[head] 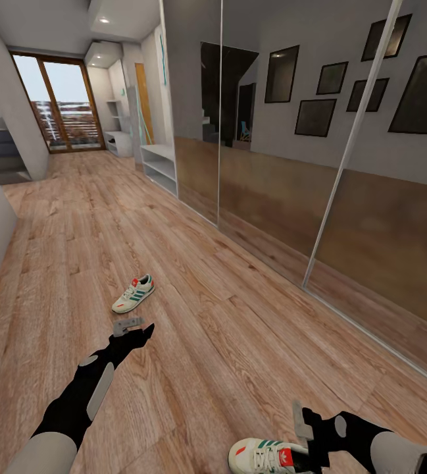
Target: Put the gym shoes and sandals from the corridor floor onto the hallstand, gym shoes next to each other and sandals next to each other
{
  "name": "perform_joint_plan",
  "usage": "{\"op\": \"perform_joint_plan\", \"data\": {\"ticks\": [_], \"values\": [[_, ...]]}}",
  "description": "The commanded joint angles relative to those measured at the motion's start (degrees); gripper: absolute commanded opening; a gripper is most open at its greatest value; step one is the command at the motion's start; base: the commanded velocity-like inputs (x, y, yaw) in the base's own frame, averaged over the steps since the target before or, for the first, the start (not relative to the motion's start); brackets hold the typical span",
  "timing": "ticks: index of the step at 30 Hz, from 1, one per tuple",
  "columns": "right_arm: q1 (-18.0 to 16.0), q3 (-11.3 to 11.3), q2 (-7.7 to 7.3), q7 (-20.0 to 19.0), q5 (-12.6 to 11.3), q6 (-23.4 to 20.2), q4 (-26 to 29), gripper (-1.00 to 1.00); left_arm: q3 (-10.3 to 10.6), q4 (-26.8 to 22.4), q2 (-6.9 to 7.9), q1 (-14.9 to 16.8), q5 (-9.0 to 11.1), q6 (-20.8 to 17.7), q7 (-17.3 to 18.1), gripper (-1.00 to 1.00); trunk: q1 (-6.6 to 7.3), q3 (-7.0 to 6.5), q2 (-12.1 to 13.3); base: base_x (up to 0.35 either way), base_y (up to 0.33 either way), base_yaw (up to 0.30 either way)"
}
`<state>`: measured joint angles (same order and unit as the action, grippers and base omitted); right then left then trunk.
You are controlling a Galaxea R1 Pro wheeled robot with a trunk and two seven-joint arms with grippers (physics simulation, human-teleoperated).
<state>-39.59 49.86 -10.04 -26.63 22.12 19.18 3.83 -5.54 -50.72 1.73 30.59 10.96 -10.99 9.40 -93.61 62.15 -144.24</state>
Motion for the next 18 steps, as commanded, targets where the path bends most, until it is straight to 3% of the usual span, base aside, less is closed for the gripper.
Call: {"op": "perform_joint_plan", "data": {"ticks": [1, 7, 16, 17, 18], "values": [[0.0, 0.0, 0.00, 0.0, 0.0, 0.0, 0.0, 1.00, 0.0, 0.0, 0.00, 0.0, 0.0, 0.0, 0.0, 1.00, 0.00, 0.00, 0.0, 0.000, 0.000, 0.000], [-1.1, -5.1, 0.02, -0.7, 0.1, -4.2, 2.3, 1.00, 0.0, 0.0, 0.01, 0.0, 0.0, 0.0, 0.0, 1.00, 0.00, 0.00, 0.0, 0.000, 0.000, 0.000], [-1.2, -6.3, 0.23, -0.9, 0.1, -5.6, 2.8, 1.00, 0.0, 0.0, -0.02, 0.0, 0.0, 0.0, 0.0, 1.00, 0.00, 0.00, 0.0, 0.000, 0.000, 0.000], [-1.2, -6.2, 1.19, -0.9, 0.2, -5.7, 2.8, 1.00, 0.0, 0.0, -0.02, 0.0, 0.0, 0.0, 0.0, 1.00, 0.00, 0.00, 0.0, 0.000, 0.000, 0.000], [-1.2, -6.2, 1.19, -0.9, 0.2, -5.7, 2.8, 1.00, 0.0, 0.0, -0.02, 0.0, 0.0, 0.0, 0.0, 1.00, 0.00, 0.00, 0.0, 0.000, 0.000, 0.000]]}}
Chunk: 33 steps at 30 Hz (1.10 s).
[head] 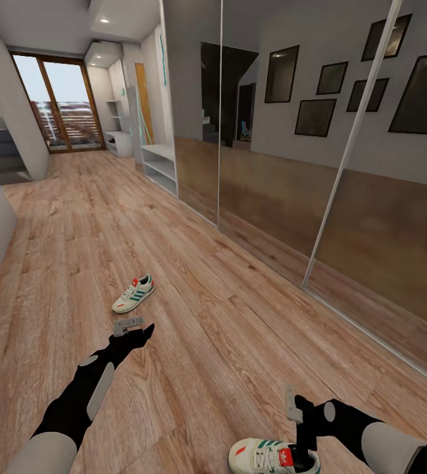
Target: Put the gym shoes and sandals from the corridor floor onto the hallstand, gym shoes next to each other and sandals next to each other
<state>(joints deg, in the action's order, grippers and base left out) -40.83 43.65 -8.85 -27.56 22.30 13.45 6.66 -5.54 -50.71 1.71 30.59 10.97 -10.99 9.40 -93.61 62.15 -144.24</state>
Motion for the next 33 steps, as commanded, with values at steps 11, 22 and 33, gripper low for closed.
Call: {"op": "perform_joint_plan", "data": {"ticks": [11, 22, 33], "values": [[0.1, 0.1, 5.88, -0.1, 0.3, -0.2, -0.4, 1.00, 0.0, 0.0, -0.01, 0.0, 0.0, 0.0, 0.0, 1.00, 0.00, 0.00, 0.0, 0.000, 0.000, 0.000], [0.2, 0.1, 6.47, -0.1, 0.3, 0.0, -2.0, 1.00, 0.0, 0.0, 0.02, 0.0, 0.0, 0.0, 0.0, 1.00, 0.00, 0.00, 0.0, 0.000, 0.000, 0.000], [0.8, 0.1, 6.83, -0.1, 0.2, 0.2, -4.0, 1.00, 0.0, 0.0, -0.02, 0.0, 0.0, 0.0, 0.0, 1.00, 0.00, 0.00, 0.0, 0.000, 0.000, 0.000]]}}
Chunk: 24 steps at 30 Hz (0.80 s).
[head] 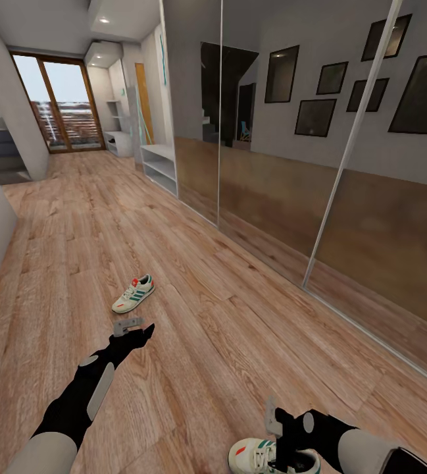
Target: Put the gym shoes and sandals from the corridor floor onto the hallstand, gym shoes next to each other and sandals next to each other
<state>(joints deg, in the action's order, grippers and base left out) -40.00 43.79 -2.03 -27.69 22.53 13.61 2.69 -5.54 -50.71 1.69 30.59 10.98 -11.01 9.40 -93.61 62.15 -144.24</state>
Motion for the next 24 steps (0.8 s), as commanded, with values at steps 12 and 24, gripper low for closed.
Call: {"op": "perform_joint_plan", "data": {"ticks": [12, 24], "values": [[1.2, -0.7, -0.71, 0.3, -0.2, 0.5, 1.0, 1.00, 0.0, 2.3, -0.52, -0.2, -0.1, 0.2, -0.1, 1.00, 0.00, 0.00, 0.0, 0.000, 0.000, 0.000], [1.2, -0.7, -0.71, 0.3, -0.2, 0.5, 1.0, 1.00, 0.0, 2.3, -0.52, -0.2, -0.1, 0.2, -0.1, 1.00, 0.00, 0.00, 0.0, 0.000, 0.000, 0.000]]}}
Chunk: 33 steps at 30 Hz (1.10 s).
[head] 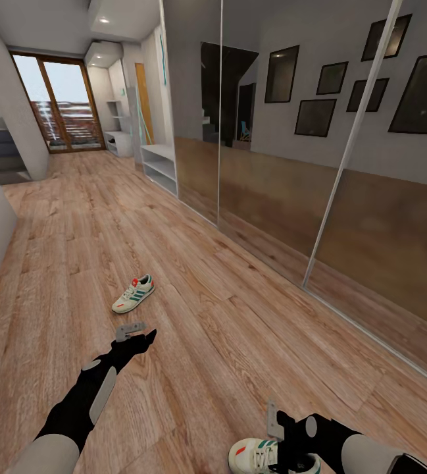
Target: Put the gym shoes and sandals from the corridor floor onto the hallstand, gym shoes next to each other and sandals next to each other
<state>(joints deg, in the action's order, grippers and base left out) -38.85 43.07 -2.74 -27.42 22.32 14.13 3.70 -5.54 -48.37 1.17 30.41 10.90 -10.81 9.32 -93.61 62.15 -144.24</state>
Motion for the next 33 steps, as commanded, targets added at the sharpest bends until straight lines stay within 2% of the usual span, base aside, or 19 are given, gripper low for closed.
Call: {"op": "perform_joint_plan", "data": {"ticks": [1, 13, 26, 27, 33], "values": [[0.0, 0.0, 0.00, 0.0, 0.0, 0.0, 0.0, 1.00, 0.0, 0.0, 0.00, 0.0, 0.0, 0.0, 0.0, 1.00, 0.00, 0.00, 0.0, 0.000, 0.000, 0.000], [0.0, 0.0, 0.16, -0.1, 0.0, 0.0, -0.1, 1.00, 0.0, 0.0, 0.00, 0.0, 0.0, 0.0, 0.0, 1.00, 0.00, 0.00, 0.0, 0.000, 0.000, 0.000], [-0.1, -0.1, -0.56, -0.7, 0.0, -0.6, 0.9, 1.00, 0.1, 2.3, -0.28, -0.3, 0.0, 4.1, 0.1, 1.00, 0.00, 0.00, 0.0, 0.000, 0.000, 0.000], [-0.1, -0.1, -0.57, -0.7, 0.0, -0.6, 0.9, 1.00, 0.1, 2.3, -0.28, -0.3, 0.0, 5.9, 0.1, 1.00, 0.00, 0.00, 0.0, 0.000, 0.000, 0.000], [-0.1, -0.1, -0.59, -0.7, 0.0, -0.6, 1.0, 1.00, 0.1, 2.4, -0.29, -0.3, 0.0, 6.1, 0.1, 1.00, 0.00, 0.00, 0.0, 0.000, 0.000, 0.000]]}}
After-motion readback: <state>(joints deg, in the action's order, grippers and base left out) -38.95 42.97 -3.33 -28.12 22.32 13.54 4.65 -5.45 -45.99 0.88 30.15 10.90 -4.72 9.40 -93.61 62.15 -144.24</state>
